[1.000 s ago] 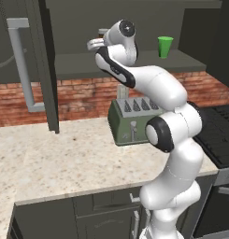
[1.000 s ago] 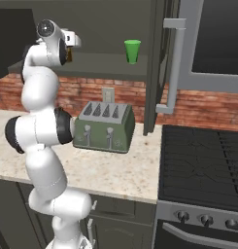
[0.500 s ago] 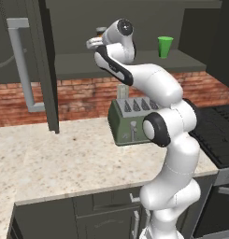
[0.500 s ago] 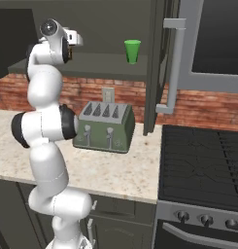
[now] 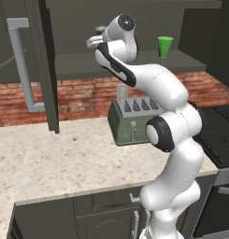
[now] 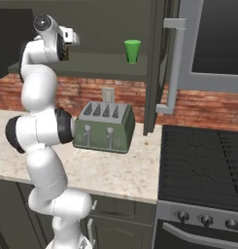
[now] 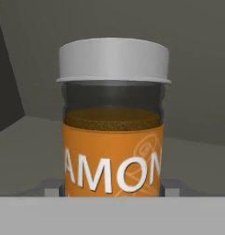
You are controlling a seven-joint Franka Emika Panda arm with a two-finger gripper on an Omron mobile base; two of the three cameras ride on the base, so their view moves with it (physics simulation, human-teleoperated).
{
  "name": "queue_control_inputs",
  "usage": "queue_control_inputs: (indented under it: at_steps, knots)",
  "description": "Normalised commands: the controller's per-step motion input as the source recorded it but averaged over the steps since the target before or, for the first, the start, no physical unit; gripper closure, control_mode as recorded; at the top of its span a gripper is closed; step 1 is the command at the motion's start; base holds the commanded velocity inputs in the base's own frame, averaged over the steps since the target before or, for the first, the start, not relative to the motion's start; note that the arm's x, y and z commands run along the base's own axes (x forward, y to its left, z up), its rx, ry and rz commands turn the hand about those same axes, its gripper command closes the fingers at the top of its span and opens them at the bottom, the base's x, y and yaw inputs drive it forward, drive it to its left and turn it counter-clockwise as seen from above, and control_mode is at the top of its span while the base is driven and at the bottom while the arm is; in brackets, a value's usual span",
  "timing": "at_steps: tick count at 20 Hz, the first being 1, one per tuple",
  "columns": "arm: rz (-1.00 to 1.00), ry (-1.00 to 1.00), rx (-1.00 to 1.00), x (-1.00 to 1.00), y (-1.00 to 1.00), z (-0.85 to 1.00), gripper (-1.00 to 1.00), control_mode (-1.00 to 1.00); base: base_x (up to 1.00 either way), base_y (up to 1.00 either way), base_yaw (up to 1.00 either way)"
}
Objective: Take the cinnamon bottle from the cabinet and place it on the dining table, next to the plate with the cupcake. Then take the chocolate from the dining counter and place it on the cupcake plate.
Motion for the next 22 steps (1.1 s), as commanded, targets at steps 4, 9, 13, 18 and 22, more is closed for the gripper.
queue_control_inputs:
  at_steps: [4,9,13,18,22]
  knots:
    - [0.0,-0.07,0.02,-1.0,0.0,-0.19,1.0,-1.0,0.0,0.0,0.0]
    - [0.01,-0.04,0.12,-1.0,-0.23,0.05,1.0,-1.0,0.0,0.0,0.0]
    - [0.03,-0.1,0.19,-1.0,-0.41,0.25,1.0,-1.0,0.0,0.0,0.0]
    - [0.08,-0.01,0.03,-1.0,-0.37,0.02,1.0,-1.0,0.0,0.0,0.0]
    - [0.1,-0.02,0.0,-1.0,-0.4,0.0,1.0,-1.0,0.0,0.0,0.0]
